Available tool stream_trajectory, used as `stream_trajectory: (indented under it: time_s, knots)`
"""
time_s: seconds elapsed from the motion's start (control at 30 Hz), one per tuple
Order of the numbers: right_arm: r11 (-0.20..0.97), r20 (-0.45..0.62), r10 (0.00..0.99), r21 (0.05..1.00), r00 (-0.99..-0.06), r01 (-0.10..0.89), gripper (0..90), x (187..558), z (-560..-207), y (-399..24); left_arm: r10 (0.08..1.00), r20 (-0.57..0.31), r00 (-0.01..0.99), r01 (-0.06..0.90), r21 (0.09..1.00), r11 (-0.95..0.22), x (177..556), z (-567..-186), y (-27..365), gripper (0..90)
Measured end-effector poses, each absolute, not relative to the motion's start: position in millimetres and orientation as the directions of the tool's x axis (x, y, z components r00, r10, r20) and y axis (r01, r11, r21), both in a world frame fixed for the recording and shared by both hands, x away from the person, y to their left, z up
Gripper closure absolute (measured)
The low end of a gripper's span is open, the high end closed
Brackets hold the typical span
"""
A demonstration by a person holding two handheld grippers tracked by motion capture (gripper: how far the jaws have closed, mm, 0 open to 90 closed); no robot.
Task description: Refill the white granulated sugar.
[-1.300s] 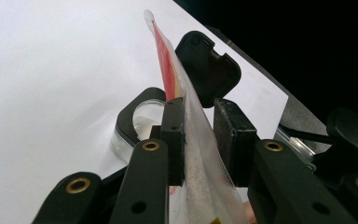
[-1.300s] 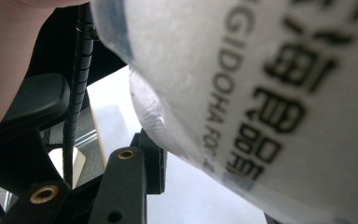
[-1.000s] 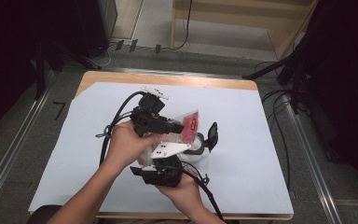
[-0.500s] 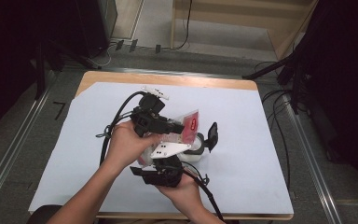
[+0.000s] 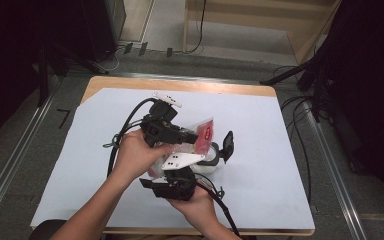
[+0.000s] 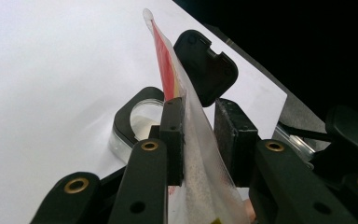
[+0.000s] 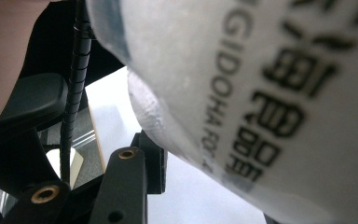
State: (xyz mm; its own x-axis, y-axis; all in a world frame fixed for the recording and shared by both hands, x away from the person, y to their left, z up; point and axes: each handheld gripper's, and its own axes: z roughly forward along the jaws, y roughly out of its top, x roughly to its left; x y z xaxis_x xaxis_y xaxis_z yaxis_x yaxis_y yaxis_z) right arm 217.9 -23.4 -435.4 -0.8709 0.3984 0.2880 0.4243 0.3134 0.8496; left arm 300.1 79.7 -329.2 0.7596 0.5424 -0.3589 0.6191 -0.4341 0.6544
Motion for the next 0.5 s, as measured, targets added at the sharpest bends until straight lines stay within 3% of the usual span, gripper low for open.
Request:
stream_trajectory:
  time_s: [0.5]
  knots:
    - [0.310,0.270,0.399,0.860,-0.877,0.406,63.3,223.2,-429.3,-22.3,0.546,-0.353,0.760,0.619,0.649,-0.442,305.8,-320.9,79.1,74.1]
